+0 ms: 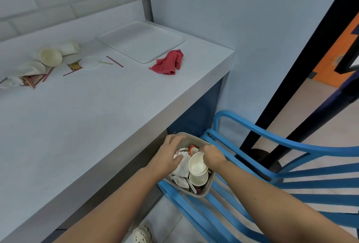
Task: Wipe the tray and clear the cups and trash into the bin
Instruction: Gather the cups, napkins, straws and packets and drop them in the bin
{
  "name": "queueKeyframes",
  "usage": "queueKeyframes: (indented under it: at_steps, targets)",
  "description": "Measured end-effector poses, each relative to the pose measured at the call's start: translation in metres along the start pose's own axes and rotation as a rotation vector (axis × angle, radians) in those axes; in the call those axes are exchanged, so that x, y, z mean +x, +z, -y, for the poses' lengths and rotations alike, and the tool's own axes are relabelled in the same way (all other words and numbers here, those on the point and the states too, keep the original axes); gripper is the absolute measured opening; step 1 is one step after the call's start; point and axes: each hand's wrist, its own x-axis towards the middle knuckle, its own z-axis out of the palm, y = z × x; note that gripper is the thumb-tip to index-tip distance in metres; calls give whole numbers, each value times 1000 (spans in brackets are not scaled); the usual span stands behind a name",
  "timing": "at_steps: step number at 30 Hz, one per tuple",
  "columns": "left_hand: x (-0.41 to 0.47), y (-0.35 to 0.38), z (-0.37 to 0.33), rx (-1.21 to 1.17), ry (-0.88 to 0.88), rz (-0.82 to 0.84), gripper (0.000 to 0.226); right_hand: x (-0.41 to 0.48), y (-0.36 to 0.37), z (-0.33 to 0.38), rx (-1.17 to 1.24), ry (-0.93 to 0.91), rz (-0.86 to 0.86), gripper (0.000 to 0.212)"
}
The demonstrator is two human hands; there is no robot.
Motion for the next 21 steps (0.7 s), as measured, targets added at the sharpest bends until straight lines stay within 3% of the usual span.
queueKeyframes:
  at_steps: [13,21]
  targets:
    - [-10,-16,7,-55,-35,-87,52,19,16,17,-280,-96,78,37]
    - [-14,-19,6,-50,-39,-86,54,13,46,11,-278,-88,77,38]
